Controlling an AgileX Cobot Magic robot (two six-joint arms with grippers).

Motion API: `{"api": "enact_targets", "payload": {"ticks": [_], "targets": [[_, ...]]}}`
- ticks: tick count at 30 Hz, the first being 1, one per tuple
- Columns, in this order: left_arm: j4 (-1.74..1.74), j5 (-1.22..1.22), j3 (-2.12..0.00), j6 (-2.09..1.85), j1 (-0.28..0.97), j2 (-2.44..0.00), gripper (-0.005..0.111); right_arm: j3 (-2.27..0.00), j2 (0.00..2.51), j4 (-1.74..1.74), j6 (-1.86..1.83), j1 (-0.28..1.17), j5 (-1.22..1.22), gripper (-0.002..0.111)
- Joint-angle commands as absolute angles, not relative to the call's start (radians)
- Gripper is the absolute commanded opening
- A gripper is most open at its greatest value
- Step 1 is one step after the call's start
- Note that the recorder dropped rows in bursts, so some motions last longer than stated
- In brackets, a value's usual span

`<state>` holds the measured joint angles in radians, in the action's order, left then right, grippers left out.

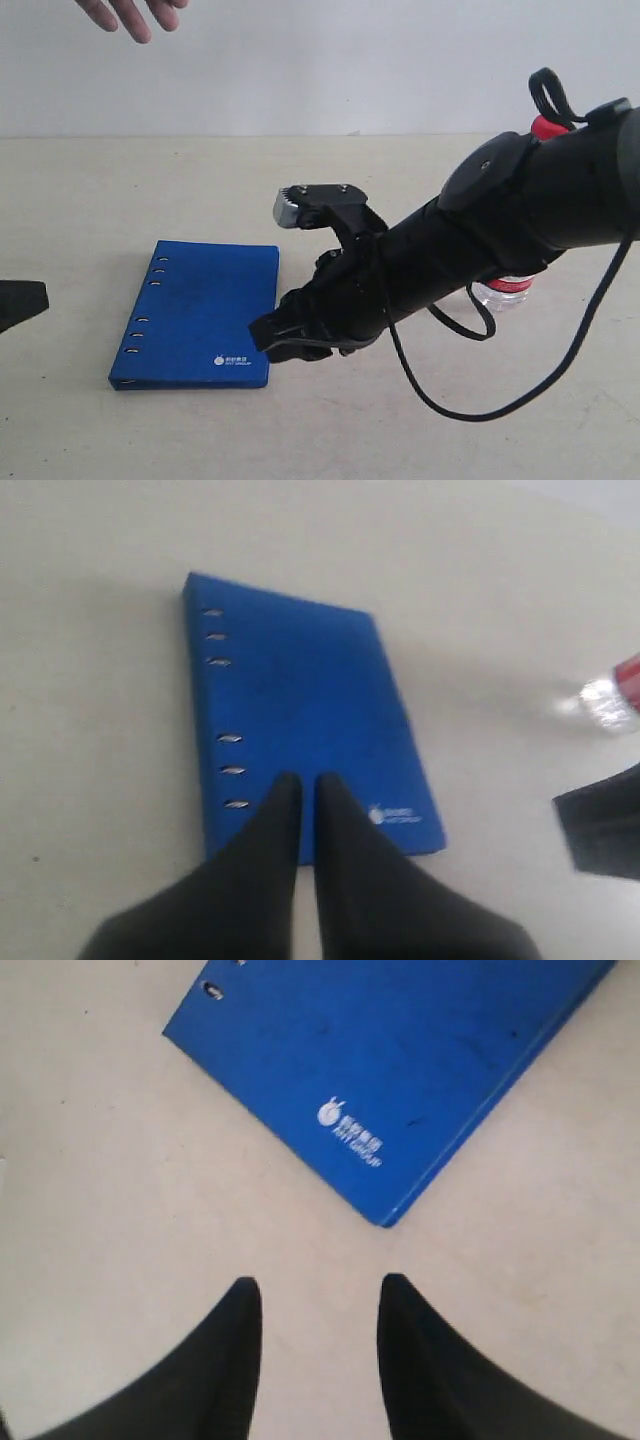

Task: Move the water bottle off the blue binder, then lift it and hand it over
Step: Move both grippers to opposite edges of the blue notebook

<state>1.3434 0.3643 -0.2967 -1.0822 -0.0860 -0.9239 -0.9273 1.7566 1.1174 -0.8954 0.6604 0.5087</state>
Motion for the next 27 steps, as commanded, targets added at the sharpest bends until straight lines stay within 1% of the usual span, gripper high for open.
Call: {"api": "enact_targets", "payload": {"ticks": [1,2,4,6,9,11,14,16,17,18,22,27], "targets": [[1.445,0.307,-0.304,-1.172,-0.084,-1.153,0.005,-0.934,1.783,1.226,-0.844,0.657,0.347,0.032],[1.502,0.309,-0.308,-1.203,-0.084,-1.209,0.007,-0.942,1.802,1.257,-0.838,0.657,0.336,0.032],[1.64,0.326,-0.326,-1.305,-0.084,-1.31,0.016,-0.97,1.842,1.281,-0.831,0.657,0.377,0.032],[1.744,0.377,-0.368,-1.432,-0.084,-1.42,0.029,-1.018,1.881,1.286,-0.835,0.657,0.484,0.032],[1.744,0.507,-0.466,-1.507,-0.084,-1.567,0.052,-1.099,1.932,1.284,-0.866,0.657,0.626,0.032],[1.744,0.557,-0.515,-1.507,-0.084,-1.64,0.059,-1.135,1.948,1.284,-0.864,0.657,0.617,0.034],[1.744,0.55,-0.564,-1.505,-0.084,-1.723,0.06,-1.163,1.952,1.265,-0.804,0.657,0.531,0.047],[1.744,0.55,-0.585,-1.505,-0.084,-1.764,0.06,-1.174,1.952,1.248,-0.77,0.649,0.503,0.059],[1.744,0.55,-0.595,-1.505,-0.084,-1.776,0.06,-1.177,1.954,1.239,-0.769,0.646,0.501,0.062],[1.744,0.55,-0.603,-1.505,-0.084,-1.789,0.06,-1.177,1.954,1.228,-0.767,0.641,0.497,0.063],[1.744,0.513,-0.625,-1.507,-0.084,-1.804,0.059,-1.177,1.969,1.168,-0.73,0.627,0.479,0.06],[1.744,0.451,-0.653,-1.537,-0.084,-1.804,0.059,-1.177,2.013,1.177,-0.694,0.55,0.497,0.06]]}}
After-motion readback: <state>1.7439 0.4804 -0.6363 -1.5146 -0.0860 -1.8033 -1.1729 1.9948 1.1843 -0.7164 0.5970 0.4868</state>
